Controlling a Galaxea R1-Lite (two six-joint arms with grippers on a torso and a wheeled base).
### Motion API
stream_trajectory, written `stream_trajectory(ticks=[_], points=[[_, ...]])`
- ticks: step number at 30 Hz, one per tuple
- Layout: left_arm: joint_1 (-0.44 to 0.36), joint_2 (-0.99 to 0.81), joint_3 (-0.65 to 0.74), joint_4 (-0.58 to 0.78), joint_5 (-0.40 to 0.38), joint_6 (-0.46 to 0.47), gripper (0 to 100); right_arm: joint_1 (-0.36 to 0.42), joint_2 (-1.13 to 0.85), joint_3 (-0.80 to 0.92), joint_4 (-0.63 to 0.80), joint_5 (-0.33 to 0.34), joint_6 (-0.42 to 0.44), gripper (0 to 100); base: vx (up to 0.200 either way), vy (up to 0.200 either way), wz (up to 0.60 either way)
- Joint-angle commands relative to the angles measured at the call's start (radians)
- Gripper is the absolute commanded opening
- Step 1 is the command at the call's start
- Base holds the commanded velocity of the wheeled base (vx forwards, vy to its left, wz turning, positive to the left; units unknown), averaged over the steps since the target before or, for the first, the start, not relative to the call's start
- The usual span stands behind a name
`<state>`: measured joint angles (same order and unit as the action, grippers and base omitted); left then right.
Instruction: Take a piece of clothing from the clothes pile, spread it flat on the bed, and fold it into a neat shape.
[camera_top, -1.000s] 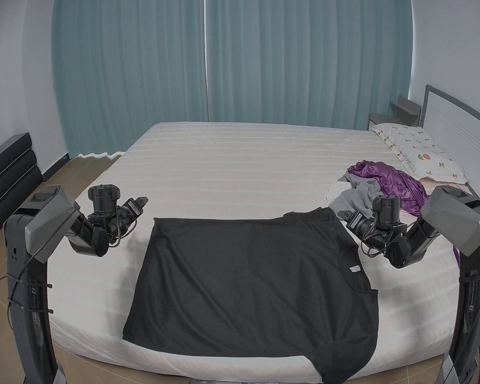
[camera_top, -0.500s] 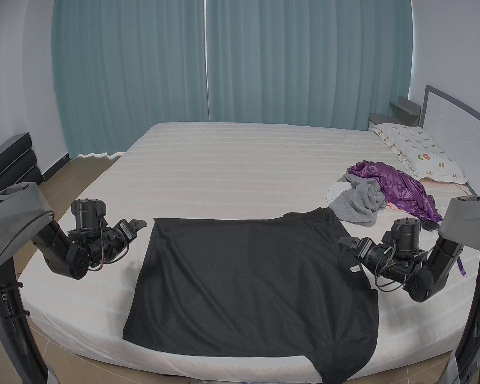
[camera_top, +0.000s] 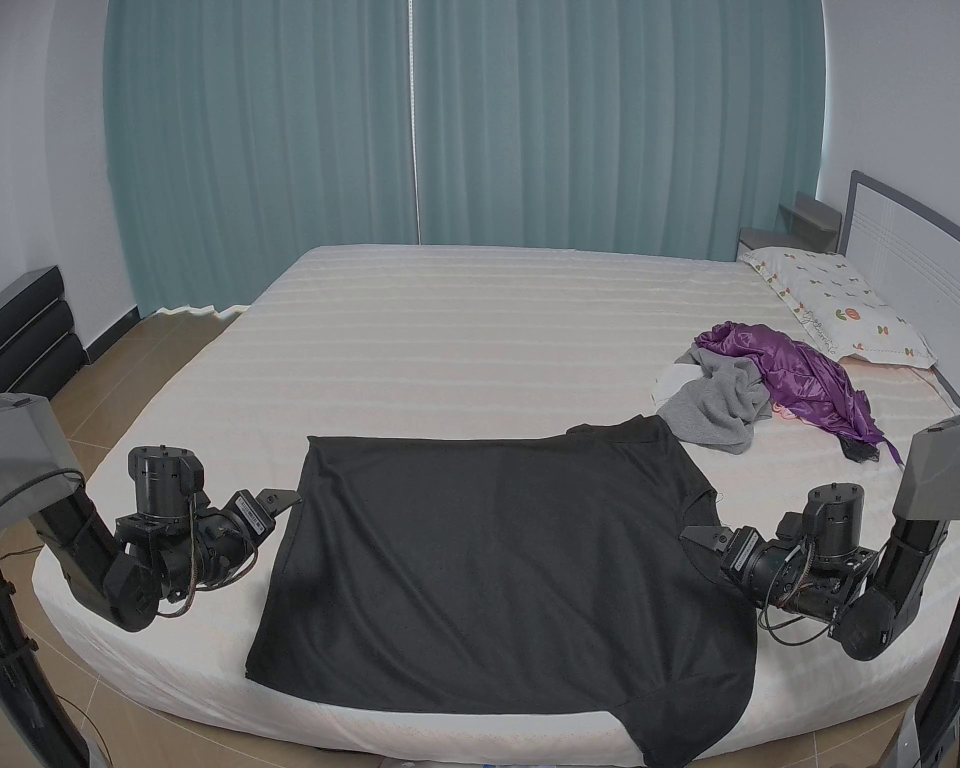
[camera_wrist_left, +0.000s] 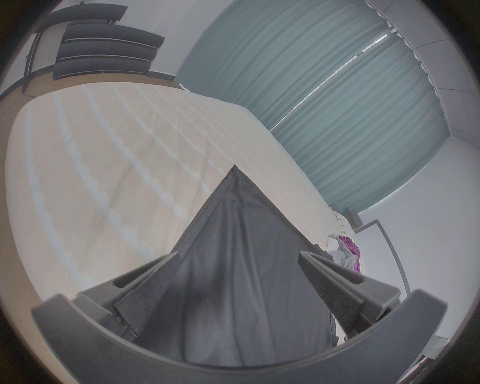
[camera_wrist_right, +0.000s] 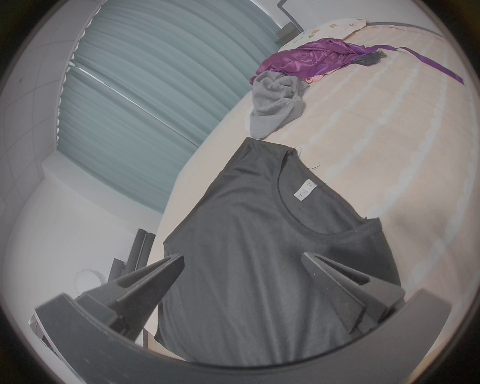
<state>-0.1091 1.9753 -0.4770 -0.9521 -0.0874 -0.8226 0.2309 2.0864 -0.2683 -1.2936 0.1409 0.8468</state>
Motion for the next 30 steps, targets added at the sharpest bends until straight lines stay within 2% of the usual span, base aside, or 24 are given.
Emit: stream_trajectory(ticks=[1,13,22,30], points=[[-0.011,0.01,0.067,-0.022,0.0,-0.007,100,0.022,-0.012,0.096,-0.07,0.002,0.02,100,0.0,0.0,0.0],[-0.011,0.039,0.083,-0.028,-0.009,-0.02,100,0.022,0.058,0.139,-0.162,0.022,0.021,100,0.0,0.0,0.0],[-0.011,0.036,0.083,-0.028,-0.008,-0.038,100,0.022,0.061,0.143,-0.165,0.022,0.021,100,-0.2,0.0,0.0],[-0.011,0.034,0.081,-0.034,-0.009,-0.043,100,0.024,0.06,0.143,-0.165,0.022,0.023,100,0.0,0.0,0.0]])
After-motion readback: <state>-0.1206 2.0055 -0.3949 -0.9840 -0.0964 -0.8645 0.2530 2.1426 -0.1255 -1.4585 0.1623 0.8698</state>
